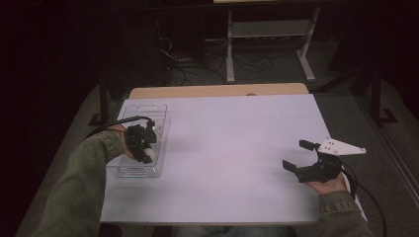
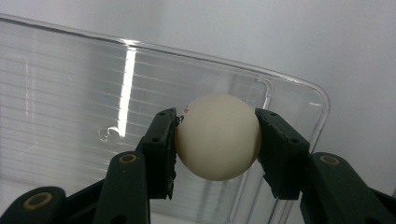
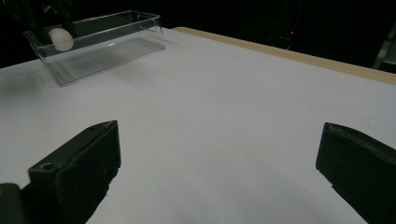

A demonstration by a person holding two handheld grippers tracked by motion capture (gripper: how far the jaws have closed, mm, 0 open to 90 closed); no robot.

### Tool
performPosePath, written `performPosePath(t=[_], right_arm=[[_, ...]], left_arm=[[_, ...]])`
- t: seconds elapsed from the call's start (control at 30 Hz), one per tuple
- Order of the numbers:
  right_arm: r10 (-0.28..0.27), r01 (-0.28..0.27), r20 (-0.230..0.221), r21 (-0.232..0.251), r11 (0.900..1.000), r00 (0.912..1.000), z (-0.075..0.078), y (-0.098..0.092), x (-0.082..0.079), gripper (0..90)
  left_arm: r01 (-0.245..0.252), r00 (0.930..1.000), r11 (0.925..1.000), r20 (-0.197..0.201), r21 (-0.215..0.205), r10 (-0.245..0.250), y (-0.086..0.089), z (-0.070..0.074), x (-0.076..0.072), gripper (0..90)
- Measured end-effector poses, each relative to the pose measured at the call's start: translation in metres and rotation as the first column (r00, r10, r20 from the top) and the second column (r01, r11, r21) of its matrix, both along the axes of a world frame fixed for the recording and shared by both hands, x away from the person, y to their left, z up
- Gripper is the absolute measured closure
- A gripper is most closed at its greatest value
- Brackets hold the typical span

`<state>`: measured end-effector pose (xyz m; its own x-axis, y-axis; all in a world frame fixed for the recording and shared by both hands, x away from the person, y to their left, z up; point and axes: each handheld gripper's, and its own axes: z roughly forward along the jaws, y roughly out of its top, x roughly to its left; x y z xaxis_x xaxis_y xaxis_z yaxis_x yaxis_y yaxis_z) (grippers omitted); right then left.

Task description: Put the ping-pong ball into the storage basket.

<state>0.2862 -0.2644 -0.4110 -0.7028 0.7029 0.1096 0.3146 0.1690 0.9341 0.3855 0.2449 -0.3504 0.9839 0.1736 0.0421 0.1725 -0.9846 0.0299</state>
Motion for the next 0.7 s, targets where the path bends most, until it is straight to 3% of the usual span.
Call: performPosePath(t=[0.3, 0.7], right_arm=[[-0.002, 0.002, -0.004, 0.000, 1.000, 1.0000, 0.000, -0.001, -0.001, 0.0], [-0.003, 0.003, -0.004, -0.004, 1.000, 1.0000, -0.001, -0.001, -0.001, 0.0]], left_arm=[[0.018, 0.9998, 0.9995, -0.010, 0.027, -0.017, -0.004, -0.008, 0.003, 51.1], [-0.018, 0.9998, 0.9994, -0.009, 0.030, 0.018, -0.001, -0.020, 0.005, 50.4]])
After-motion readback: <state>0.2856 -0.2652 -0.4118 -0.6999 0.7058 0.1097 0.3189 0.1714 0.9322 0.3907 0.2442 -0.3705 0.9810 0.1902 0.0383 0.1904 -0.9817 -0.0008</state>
